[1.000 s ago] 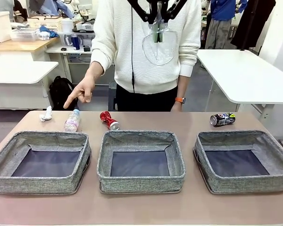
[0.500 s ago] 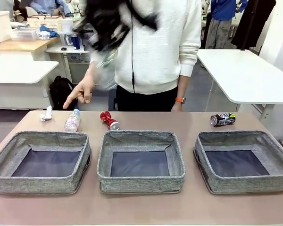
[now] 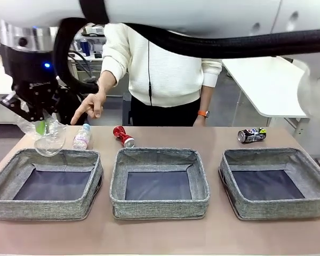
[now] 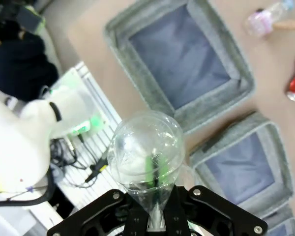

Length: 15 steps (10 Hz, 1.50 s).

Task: Sort the waste into the appropriate baskets.
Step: Place the picked waste into the Fabric basket indicated by the person.

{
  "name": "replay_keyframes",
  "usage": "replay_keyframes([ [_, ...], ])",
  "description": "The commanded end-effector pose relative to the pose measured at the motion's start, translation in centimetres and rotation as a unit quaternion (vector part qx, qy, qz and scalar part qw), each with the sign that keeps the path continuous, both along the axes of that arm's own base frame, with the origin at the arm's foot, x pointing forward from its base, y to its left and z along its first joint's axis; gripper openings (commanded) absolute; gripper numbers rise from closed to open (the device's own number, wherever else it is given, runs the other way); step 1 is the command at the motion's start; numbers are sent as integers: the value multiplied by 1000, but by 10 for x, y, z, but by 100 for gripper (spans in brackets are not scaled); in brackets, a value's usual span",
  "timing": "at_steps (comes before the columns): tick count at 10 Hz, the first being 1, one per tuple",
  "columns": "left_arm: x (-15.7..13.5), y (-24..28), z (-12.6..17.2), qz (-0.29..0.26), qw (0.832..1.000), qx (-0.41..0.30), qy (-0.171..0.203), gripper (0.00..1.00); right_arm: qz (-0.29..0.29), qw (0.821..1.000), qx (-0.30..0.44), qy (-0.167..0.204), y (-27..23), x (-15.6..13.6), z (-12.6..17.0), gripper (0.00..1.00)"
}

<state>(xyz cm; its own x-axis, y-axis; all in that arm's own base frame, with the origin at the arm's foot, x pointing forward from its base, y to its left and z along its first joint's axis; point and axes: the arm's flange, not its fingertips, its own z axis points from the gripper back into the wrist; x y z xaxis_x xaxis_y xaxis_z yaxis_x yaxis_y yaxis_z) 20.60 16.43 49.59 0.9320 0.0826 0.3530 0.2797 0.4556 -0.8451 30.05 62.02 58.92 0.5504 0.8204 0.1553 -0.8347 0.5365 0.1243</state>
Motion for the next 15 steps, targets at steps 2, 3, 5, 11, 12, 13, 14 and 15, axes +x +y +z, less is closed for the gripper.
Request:
replay_keyframes([
  [2, 0, -1, 2, -2, 1000, -7, -13, 100, 116, 993, -14, -30, 1, -17, -13, 1],
  [3, 0, -1, 2, -2, 1000, -7, -13, 100, 151, 988, 24, -33, 11, -15, -22, 1],
  [5, 0, -1, 2, -2, 1000, -7, -13, 100, 158, 986, 42, -42, 16, -11, -31, 1],
  [11, 0, -1, 2, -2, 1000, -7, -13, 100, 235, 969, 51, -56, 3, 8, -81, 1],
  [12, 0, -1, 2, -2, 1000, -7, -13, 100, 242, 967, 51, -60, 1, 12, -90, 1],
  [13, 0, -1, 2, -2, 1000, -7, -13, 100, 245, 966, 48, -67, 1, 14, -96, 1],
  [14, 0, -1, 2, -2, 1000, -7, -13, 100, 237, 969, 45, -62, -1, 18, -101, 1],
  [15, 0, -1, 2, -2, 1000, -7, -13, 100, 230, 970, 42, -66, -2, 19, -103, 1],
])
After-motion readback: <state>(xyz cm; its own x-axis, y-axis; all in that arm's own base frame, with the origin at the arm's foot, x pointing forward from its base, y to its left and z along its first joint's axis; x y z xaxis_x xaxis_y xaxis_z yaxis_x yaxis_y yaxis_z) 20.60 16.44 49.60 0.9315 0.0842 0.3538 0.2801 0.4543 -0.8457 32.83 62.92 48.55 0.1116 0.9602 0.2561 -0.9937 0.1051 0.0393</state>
